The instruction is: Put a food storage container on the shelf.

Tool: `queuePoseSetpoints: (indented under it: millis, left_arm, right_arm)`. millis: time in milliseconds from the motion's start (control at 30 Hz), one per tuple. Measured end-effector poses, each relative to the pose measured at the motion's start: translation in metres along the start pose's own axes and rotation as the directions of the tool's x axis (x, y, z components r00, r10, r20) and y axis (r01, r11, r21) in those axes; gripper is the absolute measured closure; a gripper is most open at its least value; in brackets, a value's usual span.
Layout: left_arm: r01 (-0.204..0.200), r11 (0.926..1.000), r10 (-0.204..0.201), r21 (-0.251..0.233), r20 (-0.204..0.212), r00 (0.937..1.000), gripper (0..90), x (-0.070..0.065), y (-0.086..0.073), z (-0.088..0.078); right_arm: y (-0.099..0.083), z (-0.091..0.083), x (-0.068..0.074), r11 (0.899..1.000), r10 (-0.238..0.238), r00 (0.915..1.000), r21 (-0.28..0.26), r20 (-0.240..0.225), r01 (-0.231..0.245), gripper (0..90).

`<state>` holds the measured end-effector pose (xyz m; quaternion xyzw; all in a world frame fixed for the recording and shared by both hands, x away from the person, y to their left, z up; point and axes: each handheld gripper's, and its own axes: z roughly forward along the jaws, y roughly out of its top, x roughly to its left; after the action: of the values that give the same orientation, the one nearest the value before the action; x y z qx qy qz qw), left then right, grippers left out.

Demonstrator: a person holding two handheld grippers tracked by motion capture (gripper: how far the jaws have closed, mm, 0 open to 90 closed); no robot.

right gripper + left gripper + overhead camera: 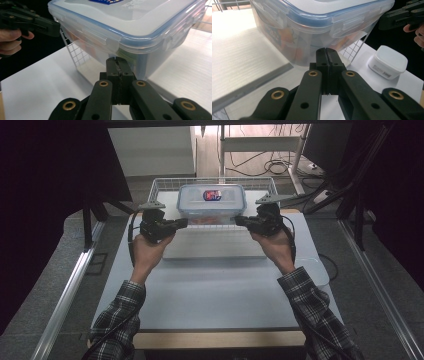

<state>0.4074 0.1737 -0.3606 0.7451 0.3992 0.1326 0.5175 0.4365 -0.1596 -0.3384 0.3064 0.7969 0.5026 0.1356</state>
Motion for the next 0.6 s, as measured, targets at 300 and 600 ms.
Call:
queuePoseSetpoints:
  millis: [300, 600]
  left_arm:
    - [-0.003, 0.9999, 0.003, 0.013, -0.028, 0.9996, 89.7, 0.006, 0.009, 0.011]
    - [-0.001, 1.0000, 0.001, 0.006, -0.018, 0.9998, 89.7, 0.008, 0.009, 0.012]
  right_arm:
    - [0.003, 0.010, -0.013, 1.000, 0.022, 0.9990, 0.001, 0.039, -0.023, 89.4]
    - [0.003, 0.013, -0.018, 0.999, 0.040, 0.9981, -0.004, 0.048, -0.040, 89.3]
